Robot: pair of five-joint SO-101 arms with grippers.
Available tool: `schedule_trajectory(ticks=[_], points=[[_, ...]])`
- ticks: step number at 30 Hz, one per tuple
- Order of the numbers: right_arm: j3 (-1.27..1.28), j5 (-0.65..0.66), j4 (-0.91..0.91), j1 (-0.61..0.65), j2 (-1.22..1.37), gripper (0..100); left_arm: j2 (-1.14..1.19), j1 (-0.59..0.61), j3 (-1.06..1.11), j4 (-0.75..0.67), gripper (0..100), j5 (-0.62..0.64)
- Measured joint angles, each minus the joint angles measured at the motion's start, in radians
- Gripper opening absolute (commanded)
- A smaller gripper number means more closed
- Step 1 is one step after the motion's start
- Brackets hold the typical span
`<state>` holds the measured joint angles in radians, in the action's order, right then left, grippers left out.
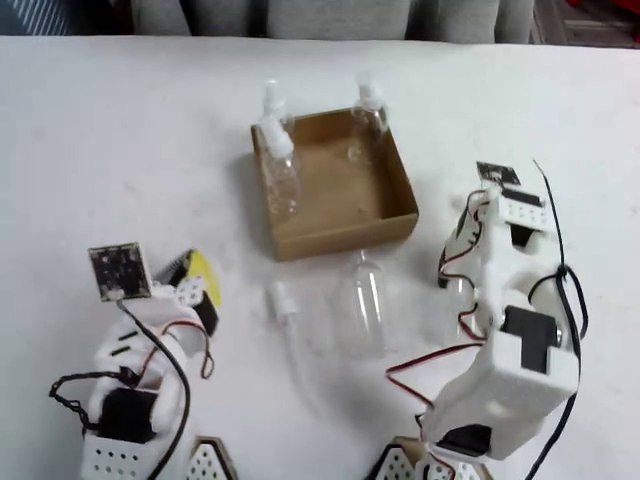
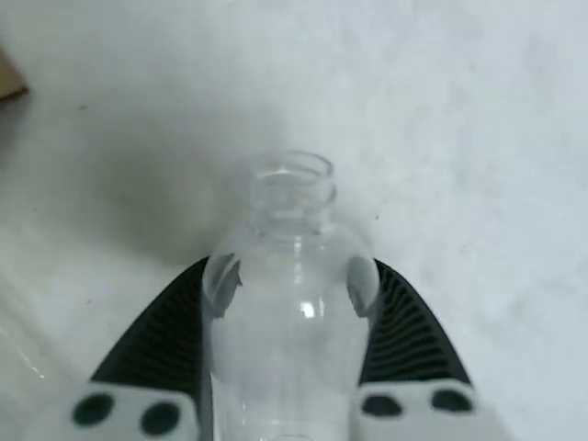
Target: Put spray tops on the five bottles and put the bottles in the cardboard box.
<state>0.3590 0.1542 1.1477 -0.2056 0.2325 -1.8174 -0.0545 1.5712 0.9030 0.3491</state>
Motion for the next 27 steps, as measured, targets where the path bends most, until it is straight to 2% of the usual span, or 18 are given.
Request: schedule_trajectory(ticks=[4,10,16,20,22,27], points=[[0.051,0.002,-0.051,0.0,-0.034,1.8,-0.002,-0.066,-0.04,0.06,2,0.008],[0.052,0.003,-0.058,0.0,-0.037,1.8,0.003,-0.126,-0.055,0.063,2,0.021],[0.058,0.003,-0.074,0.0,-0.037,1.8,0.278,-0.127,-0.164,0.046,2,0.049],[0.058,0.003,-0.074,0.0,-0.037,1.8,0.517,-0.183,-0.235,-0.002,2,0.055],[0.058,0.003,-0.074,0.0,-0.037,1.8,0.629,-0.226,-0.249,-0.043,5,0.063],[0.058,0.003,-0.075,0.0,-0.032,1.8,0.802,-0.344,-0.252,-0.127,23,0.23]])
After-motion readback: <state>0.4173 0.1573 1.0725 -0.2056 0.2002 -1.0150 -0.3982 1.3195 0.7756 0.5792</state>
